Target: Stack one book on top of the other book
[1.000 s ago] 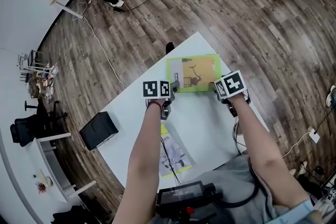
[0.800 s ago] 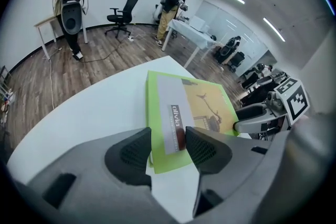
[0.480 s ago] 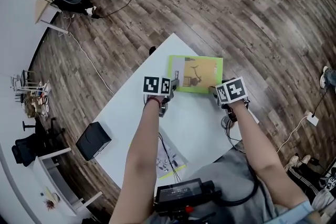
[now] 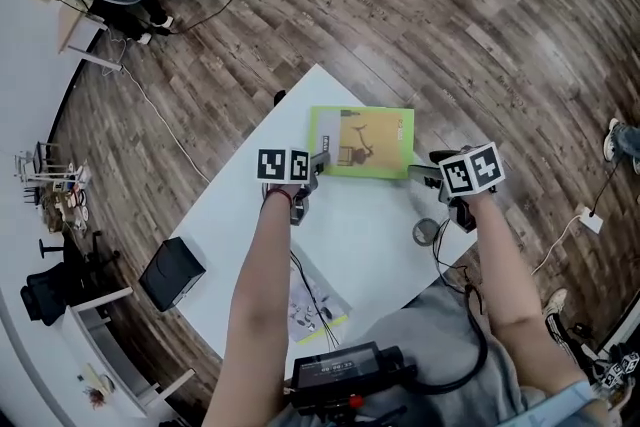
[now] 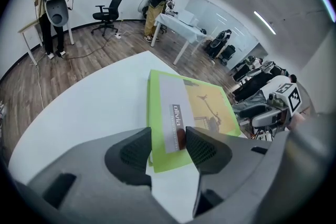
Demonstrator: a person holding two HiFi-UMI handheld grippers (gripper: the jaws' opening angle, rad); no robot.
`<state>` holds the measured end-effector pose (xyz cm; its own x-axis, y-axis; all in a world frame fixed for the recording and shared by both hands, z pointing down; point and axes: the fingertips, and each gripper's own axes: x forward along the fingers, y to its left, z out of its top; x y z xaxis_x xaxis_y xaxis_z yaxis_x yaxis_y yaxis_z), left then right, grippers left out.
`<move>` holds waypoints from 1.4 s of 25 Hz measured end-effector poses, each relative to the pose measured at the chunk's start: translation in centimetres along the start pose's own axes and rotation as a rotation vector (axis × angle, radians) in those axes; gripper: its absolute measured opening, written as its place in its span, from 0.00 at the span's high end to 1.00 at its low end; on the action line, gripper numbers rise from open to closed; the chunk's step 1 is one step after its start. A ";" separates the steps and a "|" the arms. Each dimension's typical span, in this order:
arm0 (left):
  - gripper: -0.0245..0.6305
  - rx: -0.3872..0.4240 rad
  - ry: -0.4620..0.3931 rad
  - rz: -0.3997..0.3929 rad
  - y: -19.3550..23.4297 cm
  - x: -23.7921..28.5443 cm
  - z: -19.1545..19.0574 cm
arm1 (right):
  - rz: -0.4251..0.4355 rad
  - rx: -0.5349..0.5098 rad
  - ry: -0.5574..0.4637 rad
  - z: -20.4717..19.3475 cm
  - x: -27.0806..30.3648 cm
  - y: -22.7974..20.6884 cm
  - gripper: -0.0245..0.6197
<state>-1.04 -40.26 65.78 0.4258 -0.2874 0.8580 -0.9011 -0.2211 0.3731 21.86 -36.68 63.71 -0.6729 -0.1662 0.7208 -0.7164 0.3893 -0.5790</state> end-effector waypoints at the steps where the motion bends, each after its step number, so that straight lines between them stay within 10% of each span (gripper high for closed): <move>1: 0.63 0.001 0.000 0.001 0.0 0.0 0.0 | 0.055 0.025 -0.024 0.7 -0.7 -0.5 0.55; 6: 0.63 0.004 0.006 -0.001 -0.1 -0.1 0.1 | 0.386 0.211 -0.172 5.7 -2.4 -2.4 0.55; 13: 0.63 0.009 0.028 -0.004 -0.1 0.0 0.0 | 0.625 0.315 -0.222 8.3 1.6 -4.3 0.55; 32: 0.63 0.029 0.030 -0.038 -0.3 -0.1 0.0 | 0.861 0.386 -0.164 10.1 7.4 -1.3 0.55; 35: 0.63 0.024 0.026 -0.047 -0.4 0.0 0.0 | 0.856 0.431 -0.161 10.4 7.7 -1.2 0.71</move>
<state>-0.69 -40.17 65.68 0.4647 -0.2519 0.8489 -0.8779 -0.2562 0.4045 15.67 -47.86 65.98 -0.9920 -0.1151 -0.0514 0.0428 0.0761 -0.9962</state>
